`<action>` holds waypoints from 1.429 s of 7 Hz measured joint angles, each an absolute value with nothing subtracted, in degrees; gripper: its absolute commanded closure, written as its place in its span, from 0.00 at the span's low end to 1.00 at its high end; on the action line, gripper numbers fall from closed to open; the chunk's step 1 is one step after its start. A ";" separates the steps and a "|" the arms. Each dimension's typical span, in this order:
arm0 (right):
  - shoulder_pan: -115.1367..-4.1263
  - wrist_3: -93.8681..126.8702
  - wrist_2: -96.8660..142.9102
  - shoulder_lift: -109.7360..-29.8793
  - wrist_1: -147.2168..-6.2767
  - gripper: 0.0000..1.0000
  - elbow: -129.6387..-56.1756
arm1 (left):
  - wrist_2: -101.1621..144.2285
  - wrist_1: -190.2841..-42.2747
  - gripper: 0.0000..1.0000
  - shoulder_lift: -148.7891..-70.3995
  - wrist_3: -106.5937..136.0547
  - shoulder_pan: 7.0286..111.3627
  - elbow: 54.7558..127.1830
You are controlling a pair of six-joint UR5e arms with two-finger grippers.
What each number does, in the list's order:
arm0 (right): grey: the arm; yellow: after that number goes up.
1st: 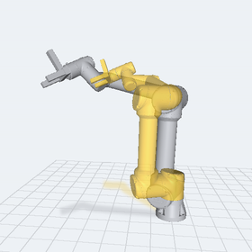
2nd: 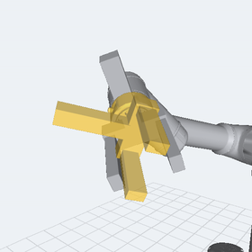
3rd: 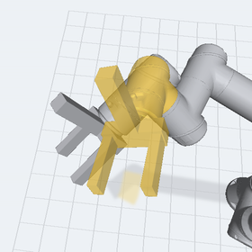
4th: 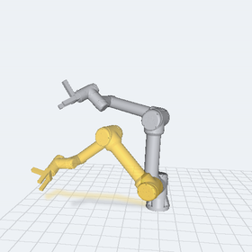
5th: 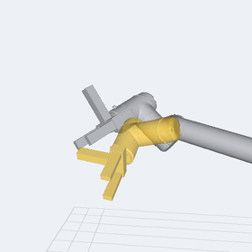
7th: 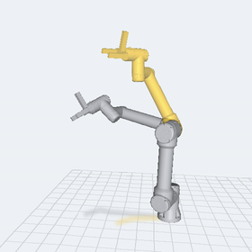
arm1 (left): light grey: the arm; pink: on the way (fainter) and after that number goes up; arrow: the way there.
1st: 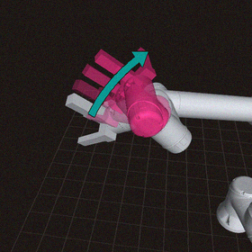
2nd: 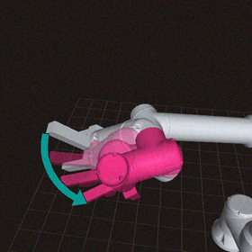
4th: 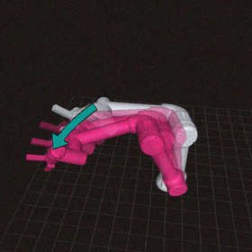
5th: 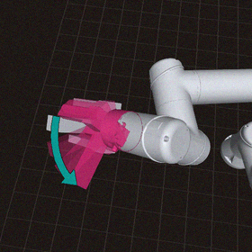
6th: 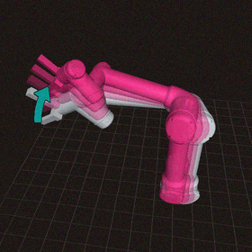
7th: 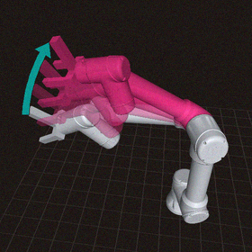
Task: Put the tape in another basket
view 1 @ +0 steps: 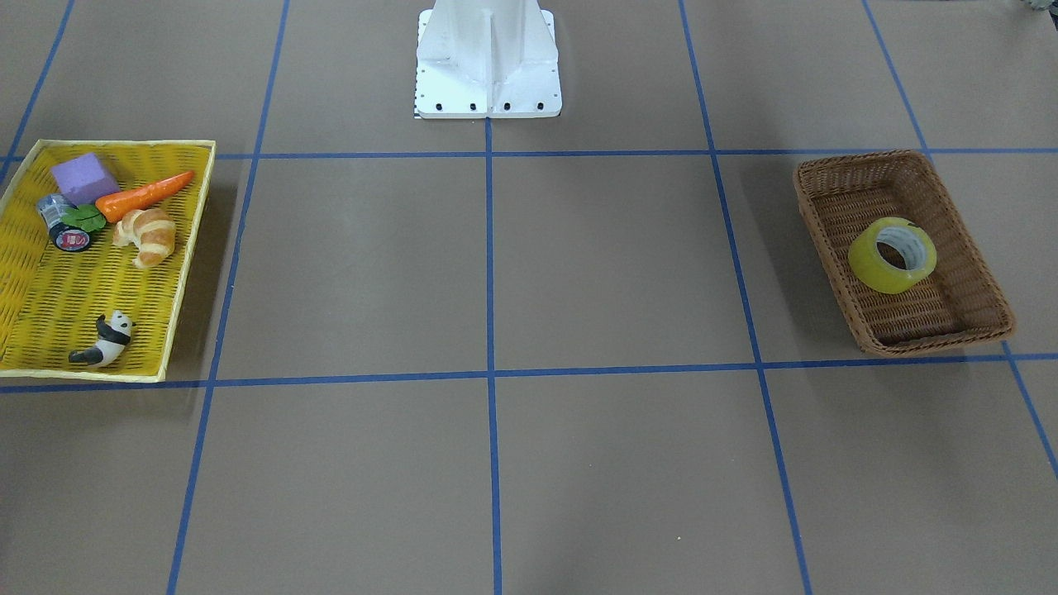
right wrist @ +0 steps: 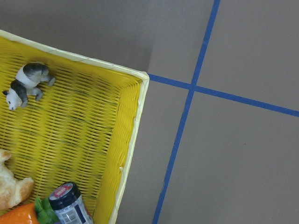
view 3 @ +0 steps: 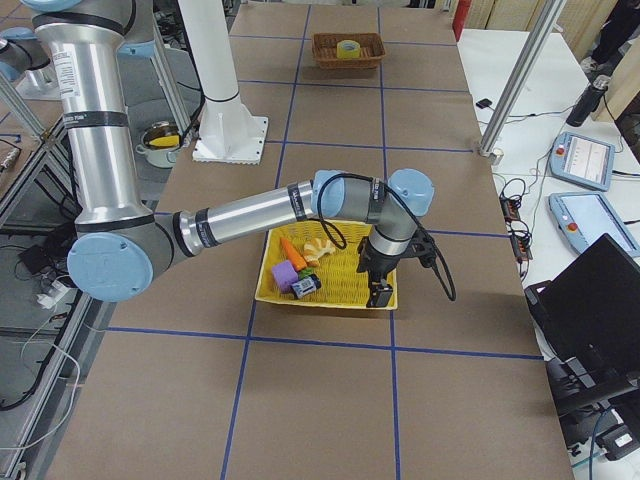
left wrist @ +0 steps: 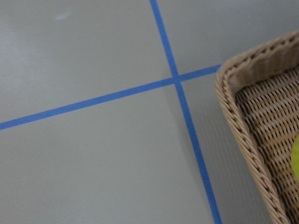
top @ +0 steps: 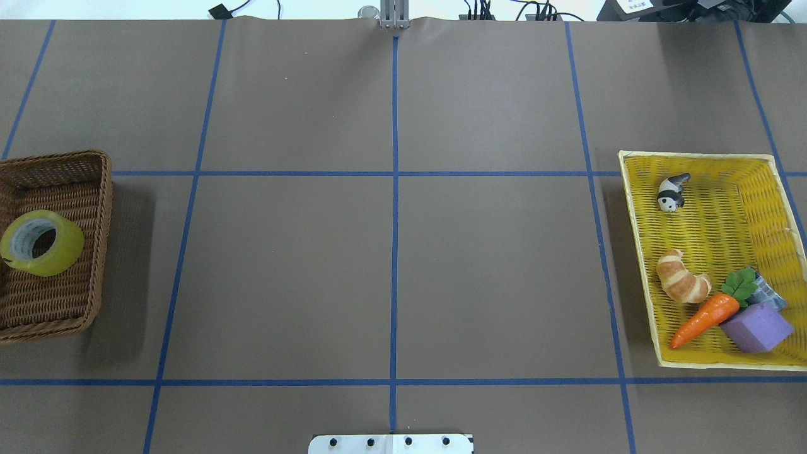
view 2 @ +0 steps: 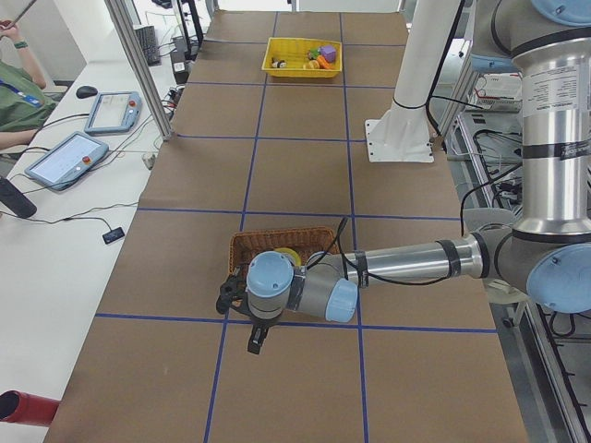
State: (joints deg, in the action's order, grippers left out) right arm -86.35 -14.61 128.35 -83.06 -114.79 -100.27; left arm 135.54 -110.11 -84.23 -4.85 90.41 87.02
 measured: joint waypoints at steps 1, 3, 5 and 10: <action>-86.38 -14.55 127.71 -84.44 -111.48 0.00 -98.75 | 135.73 -108.38 0.02 -85.23 -5.08 90.96 87.28; -86.39 -12.00 126.87 -89.28 -96.24 0.00 -94.45 | 135.34 -104.65 0.02 -86.87 -4.99 90.95 88.43; -86.40 -8.92 129.42 -90.60 -90.85 0.00 -92.40 | 131.67 -99.58 0.02 -87.52 -4.52 90.91 90.81; -86.48 -6.67 134.36 -90.72 -93.06 0.00 -93.17 | 130.69 -99.28 0.02 -84.24 3.42 90.79 94.39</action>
State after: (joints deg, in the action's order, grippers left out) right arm -86.48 -6.67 134.36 -90.72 -93.06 -93.17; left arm 130.69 -99.28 -84.24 3.42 90.79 94.39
